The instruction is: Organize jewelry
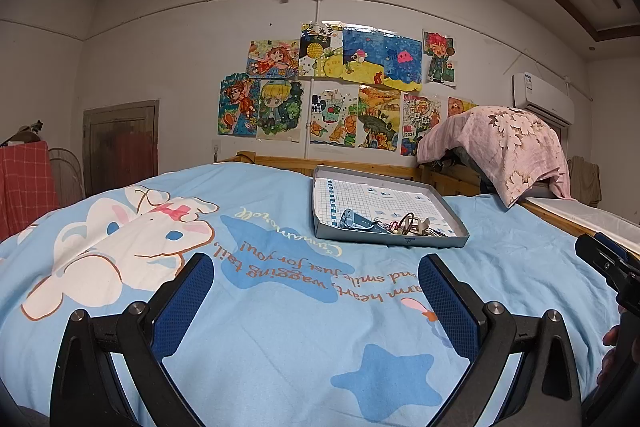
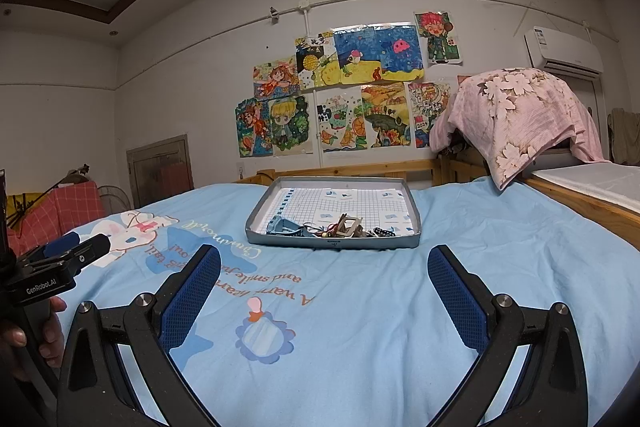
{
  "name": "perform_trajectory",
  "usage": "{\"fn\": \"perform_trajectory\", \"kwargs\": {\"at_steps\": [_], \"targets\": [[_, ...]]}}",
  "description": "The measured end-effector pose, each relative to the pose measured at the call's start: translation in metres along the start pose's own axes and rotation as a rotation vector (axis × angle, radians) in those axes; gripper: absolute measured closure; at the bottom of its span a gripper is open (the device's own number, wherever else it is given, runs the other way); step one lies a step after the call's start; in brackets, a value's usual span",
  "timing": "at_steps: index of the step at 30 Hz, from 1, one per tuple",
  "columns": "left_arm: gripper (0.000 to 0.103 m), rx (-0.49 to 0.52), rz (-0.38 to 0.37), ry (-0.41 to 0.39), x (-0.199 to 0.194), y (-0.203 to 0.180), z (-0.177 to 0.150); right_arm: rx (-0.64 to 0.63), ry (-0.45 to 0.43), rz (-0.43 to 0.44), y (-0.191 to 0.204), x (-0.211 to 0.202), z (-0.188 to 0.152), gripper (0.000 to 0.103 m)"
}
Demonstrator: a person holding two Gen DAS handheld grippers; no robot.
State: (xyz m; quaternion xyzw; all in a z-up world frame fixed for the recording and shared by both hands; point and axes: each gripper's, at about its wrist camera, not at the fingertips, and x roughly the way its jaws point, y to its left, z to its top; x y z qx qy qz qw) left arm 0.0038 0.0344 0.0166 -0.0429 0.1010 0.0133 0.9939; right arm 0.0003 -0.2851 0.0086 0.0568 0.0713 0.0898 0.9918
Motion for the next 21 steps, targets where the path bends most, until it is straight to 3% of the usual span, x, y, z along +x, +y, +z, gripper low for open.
{"fn": "perform_trajectory", "kwargs": {"at_steps": [21], "targets": [[0.0,0.003,0.013,0.028,0.005,0.0069,-0.0012,0.005,0.002,0.001,0.0013,-0.0005,-0.0011,0.001]]}}
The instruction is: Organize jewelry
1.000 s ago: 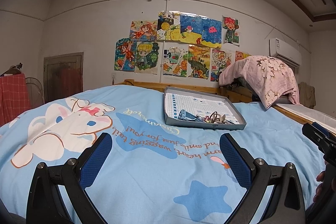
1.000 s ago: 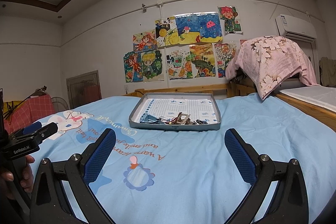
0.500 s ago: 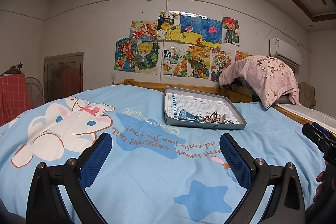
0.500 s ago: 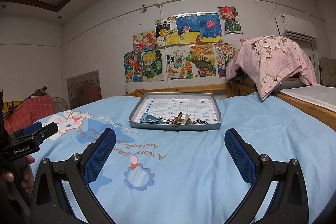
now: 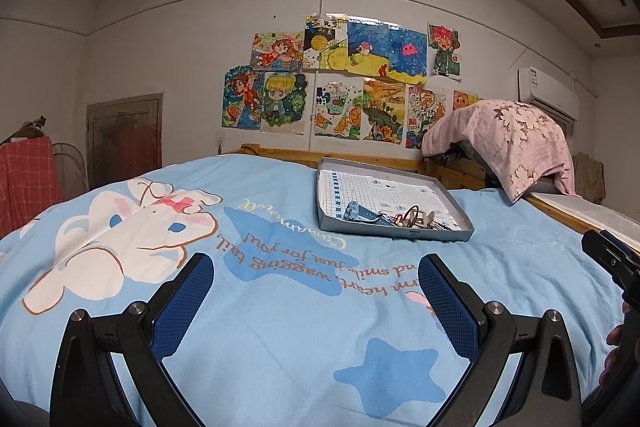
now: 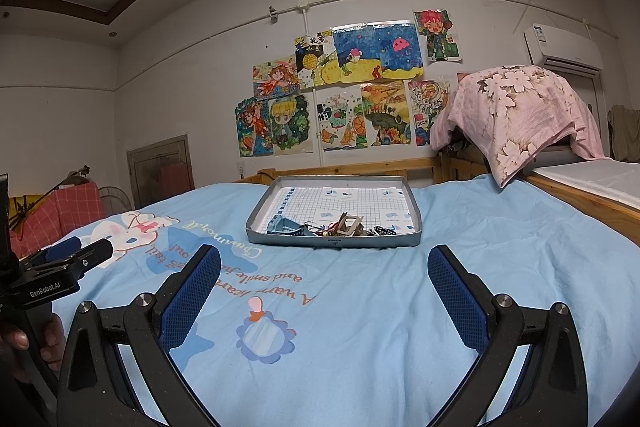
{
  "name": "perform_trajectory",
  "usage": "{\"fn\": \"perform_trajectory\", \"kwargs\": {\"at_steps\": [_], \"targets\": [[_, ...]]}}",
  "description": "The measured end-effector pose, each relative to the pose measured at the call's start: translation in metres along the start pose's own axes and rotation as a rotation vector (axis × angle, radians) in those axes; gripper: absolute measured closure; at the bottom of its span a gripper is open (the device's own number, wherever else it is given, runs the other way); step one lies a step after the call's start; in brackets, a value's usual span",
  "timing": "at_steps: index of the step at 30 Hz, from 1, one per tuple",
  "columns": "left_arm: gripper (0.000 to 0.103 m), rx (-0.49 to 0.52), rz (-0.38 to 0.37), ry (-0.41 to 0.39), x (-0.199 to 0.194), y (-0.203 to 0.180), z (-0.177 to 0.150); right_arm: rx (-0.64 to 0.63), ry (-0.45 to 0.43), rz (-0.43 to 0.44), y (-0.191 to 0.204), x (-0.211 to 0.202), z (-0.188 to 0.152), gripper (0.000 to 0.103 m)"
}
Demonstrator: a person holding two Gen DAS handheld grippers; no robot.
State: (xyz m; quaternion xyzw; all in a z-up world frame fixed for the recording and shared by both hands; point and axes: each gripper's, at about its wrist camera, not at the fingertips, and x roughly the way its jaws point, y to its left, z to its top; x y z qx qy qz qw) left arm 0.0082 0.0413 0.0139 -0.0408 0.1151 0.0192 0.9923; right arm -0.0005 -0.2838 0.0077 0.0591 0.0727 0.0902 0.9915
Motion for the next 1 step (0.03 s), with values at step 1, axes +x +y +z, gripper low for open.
{"fn": "perform_trajectory", "kwargs": {"at_steps": [1], "targets": [[0.0,0.0,0.0,-0.001,0.0001,-0.0013,0.0001,0.0,0.0,-0.001,0.0004,-0.0002,-0.0001,0.001]]}}
